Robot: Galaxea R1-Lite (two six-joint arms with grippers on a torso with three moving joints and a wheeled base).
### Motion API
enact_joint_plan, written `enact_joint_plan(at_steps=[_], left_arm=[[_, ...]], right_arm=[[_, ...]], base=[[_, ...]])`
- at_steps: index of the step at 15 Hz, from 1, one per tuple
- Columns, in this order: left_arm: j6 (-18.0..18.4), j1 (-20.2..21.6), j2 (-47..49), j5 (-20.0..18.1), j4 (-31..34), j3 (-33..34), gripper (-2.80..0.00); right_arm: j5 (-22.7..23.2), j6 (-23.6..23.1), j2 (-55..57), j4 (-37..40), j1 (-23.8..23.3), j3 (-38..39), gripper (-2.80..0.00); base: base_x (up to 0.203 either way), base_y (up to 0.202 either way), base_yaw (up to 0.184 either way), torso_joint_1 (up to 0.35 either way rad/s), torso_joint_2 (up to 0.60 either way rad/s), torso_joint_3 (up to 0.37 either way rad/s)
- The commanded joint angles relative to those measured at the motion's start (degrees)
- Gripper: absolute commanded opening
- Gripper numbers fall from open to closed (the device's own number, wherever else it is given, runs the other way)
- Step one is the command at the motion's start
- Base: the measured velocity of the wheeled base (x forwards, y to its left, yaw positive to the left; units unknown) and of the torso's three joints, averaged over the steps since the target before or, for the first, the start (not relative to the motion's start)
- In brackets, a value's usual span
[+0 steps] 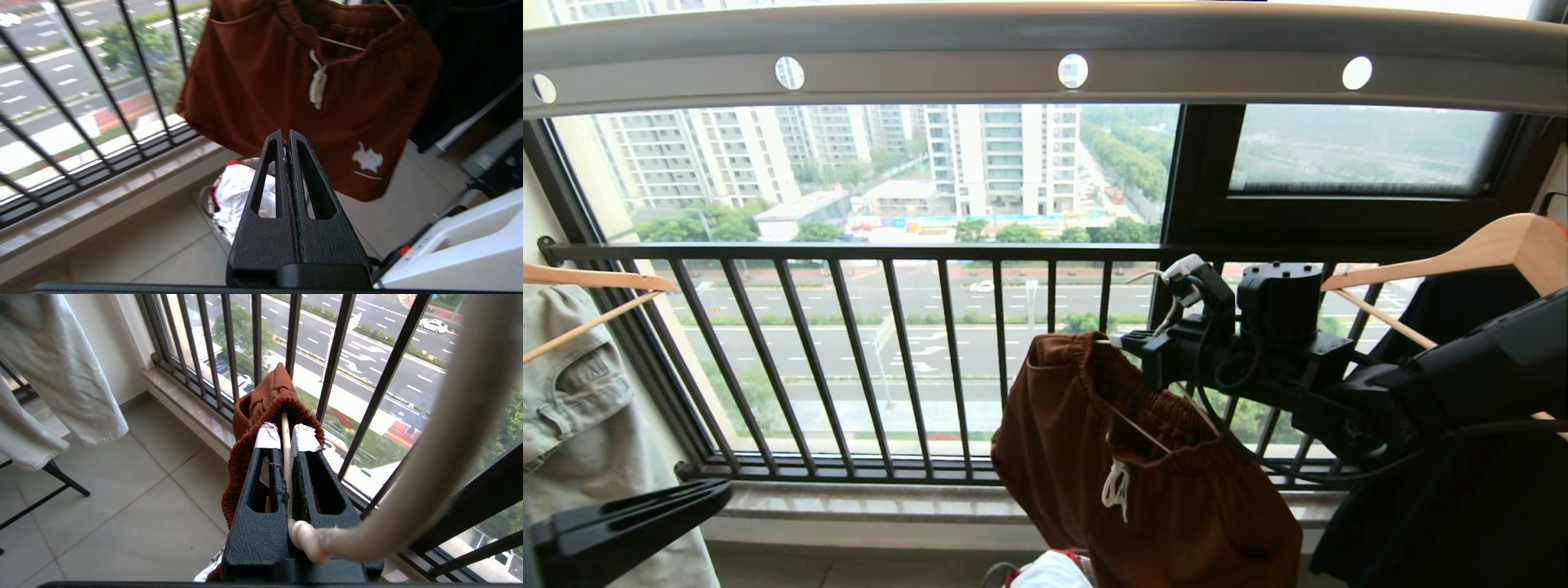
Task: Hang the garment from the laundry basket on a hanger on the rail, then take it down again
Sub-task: Take the clothes off the clothes rack
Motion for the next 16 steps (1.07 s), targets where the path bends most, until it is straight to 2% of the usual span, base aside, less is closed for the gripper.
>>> enact_joint_plan(at_steps=[1,4,7,8,9,10,11,12,13,16], left_arm=[[-0.02,-7.37,24.37,-3.44,-1.71,-8.27,-2.80],[-0.25,-15.41,40.80,-5.91,-5.66,-17.97,-2.80],[-0.43,-19.87,50.96,-6.36,-7.95,-25.75,-2.80],[-1.89,-20.27,52.40,-6.24,-9.45,-27.48,-2.80],[-6.26,-20.49,53.26,-6.12,-11.79,-27.87,-2.80],[-8.31,-20.64,54.60,-5.65,-15.04,-27.83,-2.80],[-8.80,-20.66,55.46,-3.61,-17.06,-27.73,-2.80],[-8.99,-20.72,56.37,-0.26,-18.19,-27.94,-2.51],[-9.07,-21.37,57.41,4.15,-19.45,-28.27,0.00],[-9.66,-24.33,61.50,11.55,-24.88,-28.51,0.00]], right_arm=[[-0.43,1.54,-1.26,-0.31,-0.05,-0.74,-2.80],[-0.51,2.02,-0.88,-0.25,-0.06,-0.83,-2.80],[-0.51,2.11,-1.23,-0.28,0.04,-0.71,-2.80],[-0.51,2.11,-1.06,-0.23,0.12,-0.66,-2.80],[-0.43,2.17,-0.88,-0.23,0.37,-0.75,-2.80],[-0.42,2.96,-0.70,-0.23,0.67,-0.67,-2.80],[-0.51,3.50,-0.70,-0.23,1.22,-0.66,-2.80],[-0.51,3.60,-0.62,-0.22,1.63,-0.48,-2.80],[-0.51,3.60,-0.62,-0.23,1.88,-0.39,-2.80],[-0.51,4.02,-1.98,-0.23,3.12,0.09,-2.80]], base=[[0.000,0.000,0.000,0.000,0.00,0.000],[0.000,0.000,0.000,0.000,0.00,0.000],[0.000,0.000,0.000,0.000,0.00,0.000],[0.000,0.000,0.000,0.000,0.00,0.000],[0.000,0.000,0.000,0.000,0.00,0.000],[0.000,0.000,0.000,0.000,0.00,0.000],[0.000,0.000,0.000,0.000,0.00,0.000],[0.000,0.000,0.000,0.000,0.00,0.000],[0.000,0.000,0.000,0.000,0.00,0.000],[0.000,0.000,0.000,0.000,0.00,0.000]])
